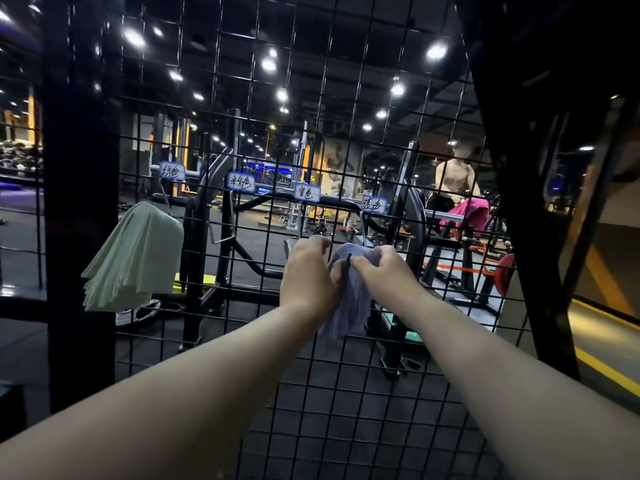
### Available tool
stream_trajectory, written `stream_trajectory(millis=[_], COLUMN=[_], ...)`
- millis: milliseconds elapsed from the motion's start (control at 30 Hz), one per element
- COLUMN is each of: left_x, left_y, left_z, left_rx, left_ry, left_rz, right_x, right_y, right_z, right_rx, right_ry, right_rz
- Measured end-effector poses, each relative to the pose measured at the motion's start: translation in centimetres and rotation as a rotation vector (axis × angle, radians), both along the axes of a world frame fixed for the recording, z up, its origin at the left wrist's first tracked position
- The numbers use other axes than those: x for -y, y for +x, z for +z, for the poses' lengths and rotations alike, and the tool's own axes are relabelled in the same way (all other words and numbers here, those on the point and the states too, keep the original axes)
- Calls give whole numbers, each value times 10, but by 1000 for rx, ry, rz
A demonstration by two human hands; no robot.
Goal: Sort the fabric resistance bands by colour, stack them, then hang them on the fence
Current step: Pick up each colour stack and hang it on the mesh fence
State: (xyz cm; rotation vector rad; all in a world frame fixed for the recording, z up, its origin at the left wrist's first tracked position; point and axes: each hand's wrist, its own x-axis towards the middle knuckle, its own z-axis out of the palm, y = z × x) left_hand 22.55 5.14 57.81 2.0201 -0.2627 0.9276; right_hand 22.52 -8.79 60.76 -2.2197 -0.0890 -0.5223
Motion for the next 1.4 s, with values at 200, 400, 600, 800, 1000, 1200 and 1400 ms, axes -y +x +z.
stream_trajectory(millis=[200, 400, 600, 800, 1000, 1200, 1400], left_x=[1, 3, 2, -4, 0, 4, 8], left_y=[9, 10, 14, 11, 21, 19, 21], left_z=[12, 13, 17, 17, 13, 14, 10], left_rx=[-149, -305, -377, -408, -463, -497, -488], left_ry=[-195, -398, -345, -422, -570, -560, -504], left_rz=[-191, -488, -668, -769, -750, -836, -734], right_x=[4, 4, -2, 1, 7, 5, -2], right_y=[-2, 1, -3, -2, 2, 0, 4], right_z=[5, 9, 15, 12, 6, 2, -3], right_rx=[-56, -37, 21, 63, 26, 81, 136], right_ry=[-24, 3, -58, -66, 48, 131, 52], right_rz=[21, 4, -58, -52, -5, 10, -76])
